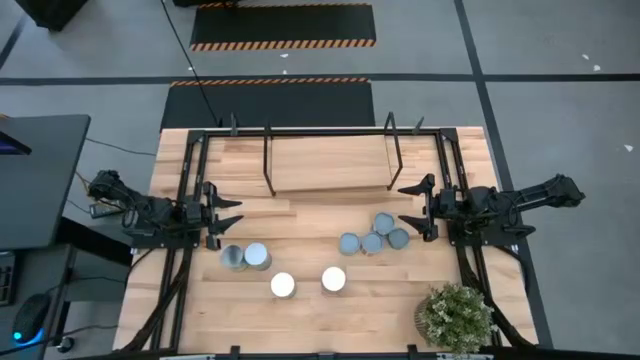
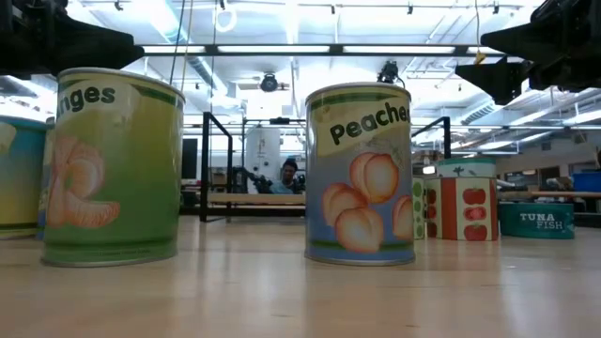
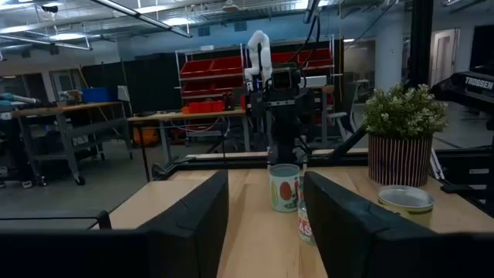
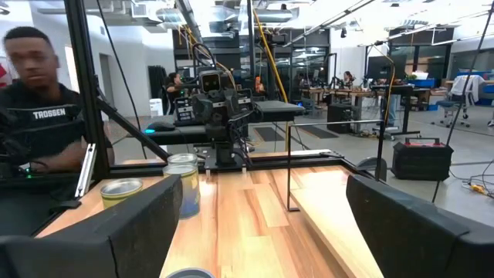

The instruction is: Pick and place cans onto a shelf

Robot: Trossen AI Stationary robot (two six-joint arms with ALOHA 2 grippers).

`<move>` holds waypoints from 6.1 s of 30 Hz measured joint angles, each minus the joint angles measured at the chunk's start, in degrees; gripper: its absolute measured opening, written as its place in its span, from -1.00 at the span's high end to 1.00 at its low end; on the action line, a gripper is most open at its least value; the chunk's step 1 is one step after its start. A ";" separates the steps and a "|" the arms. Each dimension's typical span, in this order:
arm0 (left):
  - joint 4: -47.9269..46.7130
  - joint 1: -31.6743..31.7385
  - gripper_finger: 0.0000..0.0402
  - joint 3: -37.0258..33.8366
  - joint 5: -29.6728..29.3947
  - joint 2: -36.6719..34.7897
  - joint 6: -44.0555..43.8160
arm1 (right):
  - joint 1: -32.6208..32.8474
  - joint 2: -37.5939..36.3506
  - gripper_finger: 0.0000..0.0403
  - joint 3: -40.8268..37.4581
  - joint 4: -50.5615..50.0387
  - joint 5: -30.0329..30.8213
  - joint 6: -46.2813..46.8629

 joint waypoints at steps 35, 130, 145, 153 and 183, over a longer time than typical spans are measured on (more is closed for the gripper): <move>-0.01 -0.01 0.13 0.01 -0.01 -0.01 -0.01 | -0.01 0.01 -0.85 -0.01 -0.01 -0.01 0.02; -51.27 0.02 -0.44 36.96 13.43 44.89 -43.51 | -3.63 4.35 -0.85 6.83 5.99 0.01 -2.40; -86.75 -2.90 -0.43 65.50 27.08 67.19 -60.54 | -9.73 19.95 -0.85 9.31 12.53 -4.15 -13.27; -95.61 -8.16 -0.44 67.71 40.00 78.98 -64.67 | -9.75 20.18 -0.85 9.31 13.27 -4.26 -16.73; -82.16 -10.67 -0.64 54.48 32.93 84.78 -64.87 | -9.75 20.21 -0.85 9.31 13.11 -12.15 -16.25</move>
